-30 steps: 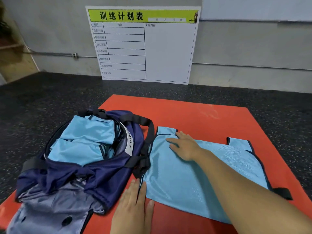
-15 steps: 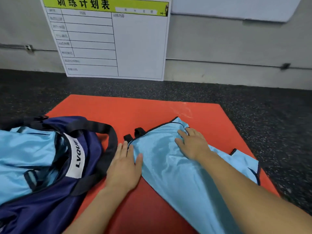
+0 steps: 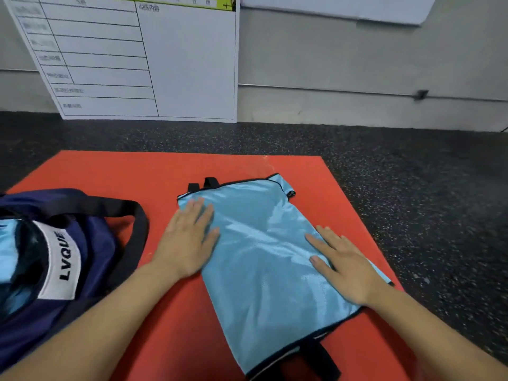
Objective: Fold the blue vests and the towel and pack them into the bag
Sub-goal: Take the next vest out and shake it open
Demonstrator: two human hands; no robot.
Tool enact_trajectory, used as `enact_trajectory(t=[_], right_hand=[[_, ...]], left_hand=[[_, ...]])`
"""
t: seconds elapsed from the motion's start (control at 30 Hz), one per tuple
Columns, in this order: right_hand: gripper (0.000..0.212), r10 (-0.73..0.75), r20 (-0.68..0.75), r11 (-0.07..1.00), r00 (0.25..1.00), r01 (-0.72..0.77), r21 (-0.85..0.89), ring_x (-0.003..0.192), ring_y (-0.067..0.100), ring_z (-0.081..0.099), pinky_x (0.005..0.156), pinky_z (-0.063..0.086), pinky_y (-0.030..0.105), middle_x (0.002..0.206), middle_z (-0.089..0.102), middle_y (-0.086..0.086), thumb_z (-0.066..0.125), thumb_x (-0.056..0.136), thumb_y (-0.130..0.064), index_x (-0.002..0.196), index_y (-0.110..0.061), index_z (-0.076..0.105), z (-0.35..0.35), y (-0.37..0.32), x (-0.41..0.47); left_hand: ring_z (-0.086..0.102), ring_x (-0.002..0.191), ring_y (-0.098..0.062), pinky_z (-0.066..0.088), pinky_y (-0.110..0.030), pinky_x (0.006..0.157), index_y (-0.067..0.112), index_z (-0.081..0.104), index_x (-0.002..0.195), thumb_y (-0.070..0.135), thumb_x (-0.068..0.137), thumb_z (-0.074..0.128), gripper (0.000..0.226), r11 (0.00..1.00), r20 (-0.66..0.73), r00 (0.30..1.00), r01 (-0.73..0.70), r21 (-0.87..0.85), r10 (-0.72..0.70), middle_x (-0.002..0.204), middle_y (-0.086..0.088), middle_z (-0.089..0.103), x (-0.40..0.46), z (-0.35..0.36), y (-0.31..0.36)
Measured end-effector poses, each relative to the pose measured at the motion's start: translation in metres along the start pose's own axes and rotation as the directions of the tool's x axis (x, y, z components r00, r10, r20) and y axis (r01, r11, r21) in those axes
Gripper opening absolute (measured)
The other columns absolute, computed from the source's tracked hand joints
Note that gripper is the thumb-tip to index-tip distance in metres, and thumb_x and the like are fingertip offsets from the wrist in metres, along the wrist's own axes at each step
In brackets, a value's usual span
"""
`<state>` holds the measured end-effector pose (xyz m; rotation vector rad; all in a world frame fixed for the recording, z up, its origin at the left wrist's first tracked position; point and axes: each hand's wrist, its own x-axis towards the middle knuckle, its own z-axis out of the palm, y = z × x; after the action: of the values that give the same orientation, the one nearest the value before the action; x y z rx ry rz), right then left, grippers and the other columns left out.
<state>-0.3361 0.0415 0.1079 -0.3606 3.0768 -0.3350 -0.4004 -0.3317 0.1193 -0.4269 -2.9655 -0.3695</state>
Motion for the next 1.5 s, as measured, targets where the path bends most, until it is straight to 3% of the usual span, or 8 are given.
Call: enact_trajectory(t=[0.17, 0.33, 0.43, 0.6, 0.8, 0.93, 1.13, 1.5], right_hand=[[0.094, 0.056, -0.010, 0.998, 0.998, -0.056, 0.029, 0.152, -0.003, -0.010, 0.123, -0.009, 0.024, 0.166, 0.000, -0.019, -0.011, 0.080, -0.087, 0.159, -0.046, 0.019, 0.002, -0.007, -0.015], [0.107, 0.094, 0.009, 0.993, 0.995, -0.095, 0.064, 0.156, 0.006, -0.007, 0.125, -0.008, 0.029, 0.169, 0.002, -0.012, -0.017, 0.072, -0.091, 0.160, -0.041, 0.016, -0.003, -0.018, -0.052], [0.088, 0.108, 0.026, 0.993, 0.994, -0.109, 0.047, 0.156, 0.008, -0.011, 0.127, -0.008, 0.034, 0.170, -0.002, -0.009, -0.002, 0.085, -0.082, 0.161, -0.040, 0.013, -0.004, -0.026, -0.078], [0.072, -0.016, -0.053, 0.991, 0.998, 0.023, 0.128, 0.154, -0.001, -0.009, 0.129, 0.002, 0.039, 0.169, 0.005, -0.017, 0.024, 0.094, -0.076, 0.158, -0.042, 0.028, -0.009, -0.026, -0.116], [0.073, -0.136, 0.086, 0.972, 0.987, 0.116, 0.204, 0.151, -0.009, -0.004, 0.128, 0.005, 0.029, 0.166, 0.013, -0.020, 0.032, 0.086, -0.085, 0.151, -0.051, 0.034, -0.011, -0.029, -0.161], [0.052, -0.232, 0.016, 0.958, 0.972, 0.226, 0.175, 0.150, -0.008, 0.017, 0.126, 0.018, 0.029, 0.161, 0.030, -0.023, 0.046, 0.095, -0.062, 0.146, -0.050, 0.048, -0.012, -0.039, -0.178], [0.038, -0.374, -0.074, 0.912, 0.925, 0.381, 0.152, 0.138, -0.004, 0.043, 0.114, 0.038, 0.035, 0.146, 0.050, -0.030, 0.057, 0.097, -0.061, 0.133, -0.049, 0.062, -0.005, -0.066, -0.199], [0.012, -0.438, -0.114, 0.886, 0.892, 0.449, 0.112, 0.101, -0.001, 0.054, 0.084, 0.051, 0.026, 0.111, 0.055, -0.024, 0.059, 0.099, -0.036, 0.108, -0.038, 0.067, -0.009, -0.102, -0.199]], left_hand=[[-0.003, 0.153, 0.002, 0.000, -0.025, 0.124, 0.029, 0.021, 0.161, 0.051, 0.105, 0.028, 0.061, 0.880, 0.098, 0.890, -0.415, -0.230, 0.445, 0.167, 0.018, 0.009, -0.115, -0.001, 0.047], [0.005, 0.153, 0.001, 0.008, -0.028, 0.123, 0.032, 0.028, 0.159, 0.048, 0.109, 0.029, 0.053, 0.856, 0.098, 0.856, -0.488, -0.169, 0.507, 0.166, 0.020, 0.016, -0.177, -0.001, 0.047], [0.014, 0.153, 0.000, 0.010, -0.025, 0.124, 0.036, 0.038, 0.154, 0.051, 0.108, 0.033, 0.049, 0.819, 0.058, 0.824, -0.549, -0.165, 0.564, 0.163, 0.019, 0.027, -0.192, -0.008, 0.050], [0.040, 0.141, 0.002, 0.037, -0.028, 0.114, 0.037, 0.065, 0.129, 0.053, 0.106, 0.038, 0.038, 0.837, -0.040, 0.862, -0.500, -0.224, 0.505, 0.145, 0.019, 0.055, -0.200, -0.001, 0.058], [0.035, 0.143, 0.007, 0.032, -0.023, 0.117, 0.034, 0.070, 0.123, 0.047, 0.103, 0.046, 0.034, 0.835, -0.026, 0.896, -0.423, -0.351, 0.443, 0.145, 0.022, 0.054, -0.220, -0.009, 0.037], [0.035, 0.143, 0.005, 0.032, -0.021, 0.117, 0.035, 0.070, 0.125, 0.049, 0.102, 0.047, 0.035, 0.843, 0.010, 0.910, -0.381, -0.380, 0.415, 0.146, 0.027, 0.051, -0.248, -0.027, 0.007], [0.039, 0.142, 0.003, 0.035, -0.021, 0.116, 0.044, 0.068, 0.126, 0.054, 0.099, 0.050, 0.034, 0.859, 0.073, 0.921, -0.325, -0.395, 0.382, 0.142, 0.033, 0.051, -0.285, -0.059, -0.030], [0.047, 0.139, -0.002, 0.042, -0.029, 0.111, 0.045, 0.074, 0.109, 0.053, 0.096, 0.060, 0.020, 0.852, -0.006, 0.954, -0.271, -0.448, 0.300, 0.133, 0.028, 0.062, -0.309, -0.069, -0.026]])
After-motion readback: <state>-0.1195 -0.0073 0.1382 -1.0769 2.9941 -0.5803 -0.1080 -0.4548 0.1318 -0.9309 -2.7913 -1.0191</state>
